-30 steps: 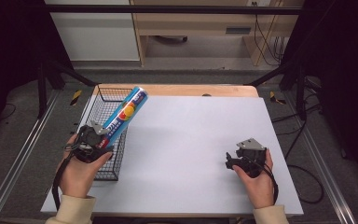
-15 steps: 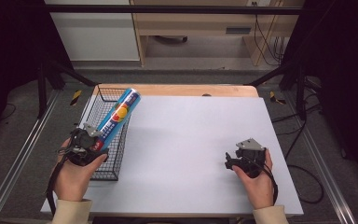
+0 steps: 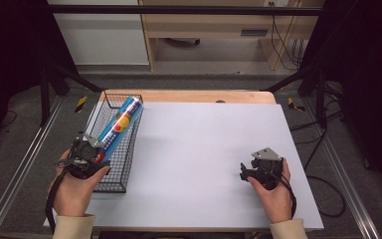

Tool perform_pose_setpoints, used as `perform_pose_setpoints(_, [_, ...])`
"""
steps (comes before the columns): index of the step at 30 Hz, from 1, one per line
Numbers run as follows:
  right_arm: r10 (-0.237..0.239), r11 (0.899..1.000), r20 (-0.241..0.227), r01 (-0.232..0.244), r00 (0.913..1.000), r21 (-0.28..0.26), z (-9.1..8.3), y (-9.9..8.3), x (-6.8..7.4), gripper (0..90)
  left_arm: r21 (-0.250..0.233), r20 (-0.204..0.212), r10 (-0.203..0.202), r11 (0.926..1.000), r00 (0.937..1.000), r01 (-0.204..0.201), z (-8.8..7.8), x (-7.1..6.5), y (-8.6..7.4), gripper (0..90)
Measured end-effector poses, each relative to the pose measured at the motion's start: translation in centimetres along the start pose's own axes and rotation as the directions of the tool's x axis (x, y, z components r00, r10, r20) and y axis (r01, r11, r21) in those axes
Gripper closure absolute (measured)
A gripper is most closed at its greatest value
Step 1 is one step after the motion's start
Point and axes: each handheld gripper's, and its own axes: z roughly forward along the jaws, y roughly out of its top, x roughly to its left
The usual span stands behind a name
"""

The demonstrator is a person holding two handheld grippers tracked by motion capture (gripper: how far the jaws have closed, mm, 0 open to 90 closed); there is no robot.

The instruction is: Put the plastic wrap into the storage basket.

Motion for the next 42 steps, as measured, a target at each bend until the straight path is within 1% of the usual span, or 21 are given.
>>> perform_pose_setpoints(6, [0.002,1.000,0.003,-0.002,1.0000,0.000,0.0,0.0,0.0,9.6,0.013,-0.038,0.005,0.9999,0.9993,-0.004,-0.3,0.1,0.0,31.5])
perform_pose_setpoints(11, [0.000,1.000,0.001,0.000,1.0000,0.000,0.0,0.0,0.0,9.7,0.029,-0.056,0.013,0.9995,0.9983,-0.011,-0.3,0.3,-0.1,31.5])
perform_pose_setpoints(17, [0.002,1.000,0.003,-0.002,1.0000,-0.001,0.0,0.0,0.0,9.8,0.060,-0.071,0.025,0.9980,0.9972,-0.021,-0.1,0.0,-0.1,31.5])
perform_pose_setpoints(18, [0.012,1.000,0.000,-0.012,0.9999,0.004,0.0,0.0,0.1,9.8,0.064,-0.074,0.026,0.9977,0.9969,-0.022,0.0,0.0,-0.1,31.5])
perform_pose_setpoints(25, [-0.003,1.000,0.000,0.003,1.0000,0.000,0.0,0.0,0.0,10.2,0.084,-0.072,0.009,0.9965,0.9973,-0.003,0.4,0.0,0.2,31.6])
perform_pose_setpoints(27, [0.000,1.000,-0.002,0.000,1.0000,0.002,0.0,0.0,0.0,10.2,0.097,-0.074,0.009,0.9953,0.9972,-0.002,0.4,0.1,0.4,31.6])
perform_pose_setpoints(28, [0.000,1.000,-0.002,0.000,1.0000,0.001,0.0,0.0,0.0,10.2,0.099,-0.081,0.010,0.9951,0.9967,-0.002,0.5,0.1,0.4,31.5])
perform_pose_setpoints(32, [-0.002,1.000,-0.004,0.002,1.0000,0.000,0.0,0.0,0.0,10.3,0.132,-0.091,0.010,0.9912,0.9958,0.002,0.8,0.2,0.4,31.6])
perform_pose_setpoints(33, [-0.002,1.000,-0.004,0.002,1.0000,0.000,0.0,0.0,0.0,10.2,0.141,-0.087,0.010,0.9900,0.9961,0.002,0.9,0.2,0.4,31.6])
perform_pose_setpoints(34, [0.001,1.000,-0.004,-0.001,1.0000,0.002,0.0,0.0,0.0,10.2,0.140,-0.083,0.004,0.9901,0.9965,0.007,1.0,0.3,0.4,31.6])
perform_pose_setpoints(35, [0.000,1.000,-0.006,0.000,1.0000,0.002,0.1,0.0,0.0,10.2,0.148,-0.086,0.002,0.9890,0.9963,0.011,1.1,0.2,0.4,31.6])
perform_pose_setpoints(37, [-0.002,1.000,-0.006,0.002,1.0000,0.003,0.1,0.0,0.0,10.2,0.171,-0.108,0.021,0.9853,0.9940,-0.002,1.3,0.1,0.4,31.6])
perform_pose_setpoints(38, [-0.002,1.000,-0.009,0.002,1.0000,0.002,0.1,0.0,0.0,10.3,0.178,-0.108,0.022,0.9839,0.9939,-0.003,1.4,0.1,0.4,31.6])
perform_pose_setpoints(40, [-0.004,1.000,-0.010,0.004,0.9999,0.002,0.1,0.0,0.0,10.3,0.183,-0.094,0.015,0.9830,0.9954,0.002,1.5,0.2,0.4,31.6])
perform_pose_setpoints(42, [-0.002,1.000,-0.010,0.002,0.9999,0.002,0.1,0.0,0.0,10.3,0.185,-0.096,0.014,0.9828,0.9952,0.004,1.6,0.1,0.4,31.6])
